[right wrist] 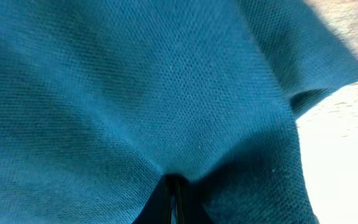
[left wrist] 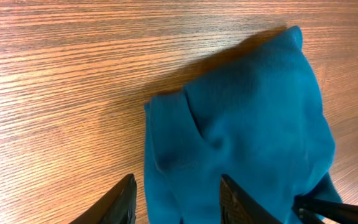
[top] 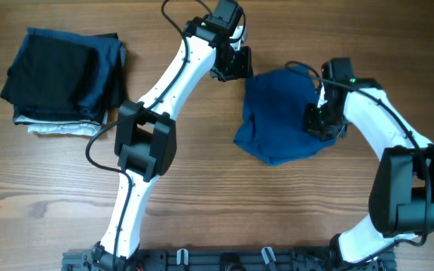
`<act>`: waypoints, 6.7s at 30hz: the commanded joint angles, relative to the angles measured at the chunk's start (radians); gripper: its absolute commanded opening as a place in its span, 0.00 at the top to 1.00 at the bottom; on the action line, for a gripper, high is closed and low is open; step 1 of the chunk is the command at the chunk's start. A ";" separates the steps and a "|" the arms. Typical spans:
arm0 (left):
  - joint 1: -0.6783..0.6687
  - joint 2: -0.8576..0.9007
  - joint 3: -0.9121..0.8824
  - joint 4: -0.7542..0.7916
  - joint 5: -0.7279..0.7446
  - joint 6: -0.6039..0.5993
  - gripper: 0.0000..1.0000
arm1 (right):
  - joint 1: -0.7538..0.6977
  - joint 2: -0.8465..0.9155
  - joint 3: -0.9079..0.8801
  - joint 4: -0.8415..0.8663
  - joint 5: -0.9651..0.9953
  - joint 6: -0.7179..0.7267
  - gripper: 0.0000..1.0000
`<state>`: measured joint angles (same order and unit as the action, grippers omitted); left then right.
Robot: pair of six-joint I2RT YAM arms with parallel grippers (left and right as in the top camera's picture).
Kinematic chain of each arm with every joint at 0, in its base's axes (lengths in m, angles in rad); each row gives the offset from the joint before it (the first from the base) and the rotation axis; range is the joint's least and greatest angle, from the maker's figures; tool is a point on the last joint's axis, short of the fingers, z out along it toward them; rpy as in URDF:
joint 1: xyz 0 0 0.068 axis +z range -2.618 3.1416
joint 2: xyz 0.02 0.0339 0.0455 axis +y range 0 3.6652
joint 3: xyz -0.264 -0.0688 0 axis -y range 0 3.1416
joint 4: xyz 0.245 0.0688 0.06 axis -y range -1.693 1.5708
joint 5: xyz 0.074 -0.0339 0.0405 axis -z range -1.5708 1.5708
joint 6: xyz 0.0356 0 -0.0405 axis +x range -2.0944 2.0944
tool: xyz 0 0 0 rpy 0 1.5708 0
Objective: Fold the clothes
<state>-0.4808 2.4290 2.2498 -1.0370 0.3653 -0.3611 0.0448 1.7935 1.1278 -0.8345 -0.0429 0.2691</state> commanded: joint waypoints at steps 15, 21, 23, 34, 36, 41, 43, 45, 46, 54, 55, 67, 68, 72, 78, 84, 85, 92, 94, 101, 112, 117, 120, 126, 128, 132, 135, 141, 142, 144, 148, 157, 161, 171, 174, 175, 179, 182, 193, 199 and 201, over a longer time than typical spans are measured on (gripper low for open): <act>-0.014 0.127 0.008 0.034 0.018 0.013 0.78 | 0.008 0.016 -0.042 0.016 0.013 0.023 0.96; 0.015 0.109 0.009 0.042 0.207 -0.017 0.55 | 0.008 0.016 -0.042 0.020 0.005 0.023 0.95; 0.021 0.109 0.008 0.042 0.208 -0.041 0.54 | 0.008 0.016 -0.042 0.019 0.005 0.023 0.95; -0.028 0.109 0.008 0.028 0.188 -0.040 0.96 | 0.008 0.016 -0.042 0.019 0.006 0.023 0.95; -0.016 0.109 0.008 0.013 0.175 -0.039 0.96 | 0.008 0.016 -0.042 0.019 0.006 0.022 0.95; 0.035 0.109 0.008 -0.061 0.165 -0.036 0.96 | 0.008 0.016 -0.042 0.018 0.006 0.022 0.95; 0.056 0.109 0.008 -0.082 0.150 -0.036 0.96 | 0.008 0.016 -0.042 0.017 0.006 0.023 0.95; 0.067 0.109 0.008 -0.085 0.150 -0.036 0.96 | 0.008 0.016 -0.042 0.016 0.006 0.023 0.95; 0.068 0.109 0.008 -0.080 0.150 -0.036 0.92 | 0.008 0.016 -0.042 0.017 0.006 0.023 0.96; 0.092 0.004 0.017 -0.093 0.041 0.021 0.59 | 0.008 -0.032 0.190 -0.158 -0.094 -0.037 0.82; 0.093 -0.013 0.017 -0.116 0.040 0.021 0.60 | 0.005 -0.050 0.235 -0.215 -0.045 -0.028 0.80; -0.103 -0.022 0.000 -0.203 0.023 0.020 0.96 | -0.136 -0.070 0.109 -0.132 -0.160 0.047 0.96; -0.119 -0.017 0.000 -0.193 0.003 0.016 0.96 | -0.136 -0.067 0.081 -0.100 -0.165 0.049 0.96; -0.174 0.006 -0.017 -0.180 -0.008 0.016 0.96 | -0.136 -0.058 -0.044 0.058 -0.160 0.053 0.96; -0.196 0.007 -0.114 -0.216 -0.031 0.017 0.96 | -0.136 -0.055 -0.150 0.109 -0.161 0.102 0.96; -0.166 0.007 -0.282 -0.156 -0.135 0.016 0.96 | -0.136 -0.055 -0.201 0.113 -0.274 0.102 0.96; -0.160 0.007 -0.300 -0.147 -0.174 0.016 0.96 | -0.136 -0.055 -0.205 0.117 -0.303 0.102 0.96; -0.060 -0.034 -0.310 -0.098 -0.288 0.069 0.96 | -0.038 -0.055 -0.207 0.156 -0.365 0.282 0.96; -0.028 -0.087 -0.300 -0.080 -0.288 0.069 0.96 | 0.019 -0.055 -0.207 0.226 -0.493 0.286 0.96; 0.041 -0.325 -0.257 -0.078 -0.287 0.050 0.78 | 0.068 -0.109 -0.117 0.299 -0.648 0.226 0.92; 0.007 -0.303 -0.375 -0.047 -0.253 0.121 0.26 | -0.243 -0.318 -0.028 0.041 -0.286 0.149 0.35; -0.037 -0.303 -0.512 0.032 -0.236 0.298 0.12 | -0.311 -0.309 -0.042 0.002 -0.231 0.094 0.35; -0.064 -0.303 -0.538 0.025 -0.196 0.328 0.08 | -0.311 -0.309 -0.048 0.011 -0.226 0.100 0.35; -0.142 -0.303 -0.565 0.080 -0.349 0.327 0.01 | -0.311 -0.308 -0.049 0.014 -0.226 0.100 0.36; -0.166 -0.303 -0.565 0.080 -0.375 0.327 0.00 | -0.311 -0.308 -0.050 0.014 -0.226 0.099 0.36; -0.185 -0.303 -0.568 0.083 -0.394 0.212 0.01 | -0.311 -0.308 -0.050 0.011 -0.226 0.099 0.36; -0.184 -0.303 -0.597 0.108 -0.402 0.172 0.00 | -0.311 -0.308 -0.050 0.010 -0.226 0.098 0.36; -0.192 -0.303 -0.693 0.202 -0.439 0.082 0.01 | -0.311 -0.308 -0.050 0.010 -0.226 0.098 0.36; -0.191 -0.302 -0.699 0.199 -0.494 0.059 0.00 | -0.311 -0.308 -0.050 0.010 -0.226 0.098 0.36; -0.188 -0.303 -0.700 0.175 -0.578 0.031 0.01 | -0.311 -0.308 -0.050 0.010 -0.226 0.098 0.36; -0.187 -0.303 -0.703 0.141 -0.576 0.005 0.00 | -0.311 -0.308 -0.050 0.006 -0.226 0.098 0.36; -0.166 -0.301 -0.847 0.250 -0.486 -0.046 0.00 | -0.311 -0.308 -0.050 -0.001 -0.226 0.098 0.36; -0.158 -0.301 -0.868 0.287 -0.359 -0.051 0.02 | -0.311 -0.308 -0.050 0.000 -0.226 0.100 0.36; -0.156 -0.301 -0.868 0.336 -0.287 -0.121 0.79 | -0.311 -0.308 -0.050 0.003 -0.226 0.099 0.23; -0.155 -0.301 -0.868 0.348 -0.343 -0.110 0.96 | -0.311 -0.308 -0.050 0.009 -0.225 0.099 0.01; -0.153 -0.304 -0.867 0.364 -0.408 -0.086 0.96 | -0.311 -0.308 -0.050 0.018 -0.225 0.099 0.01; -0.130 -0.318 -0.826 0.344 -0.568 0.005 0.96 | -0.311 -0.308 -0.050 0.077 -0.226 0.100 0.01; -0.116 -0.378 -0.786 0.322 -0.714 0.018 0.96 | -0.311 -0.308 -0.050 0.098 -0.226 0.100 0.01; -0.093 -0.578 -0.755 0.486 -0.948 0.325 0.96 | -0.311 -0.308 -0.050 0.098 -0.226 0.100 0.01; -0.005 -0.604 -0.755 0.520 -0.969 0.353 0.96 | -0.311 -0.308 -0.050 0.098 -0.226 0.100 0.01; 0.029 -0.608 -0.755 0.544 -0.970 0.392 0.96 | -0.311 -0.308 -0.050 0.098 -0.226 0.100 0.01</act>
<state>-0.5072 1.8717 1.4704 -0.5320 -0.5476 -0.0334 -0.2638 1.4792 1.0870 -0.7395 -0.2794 0.3721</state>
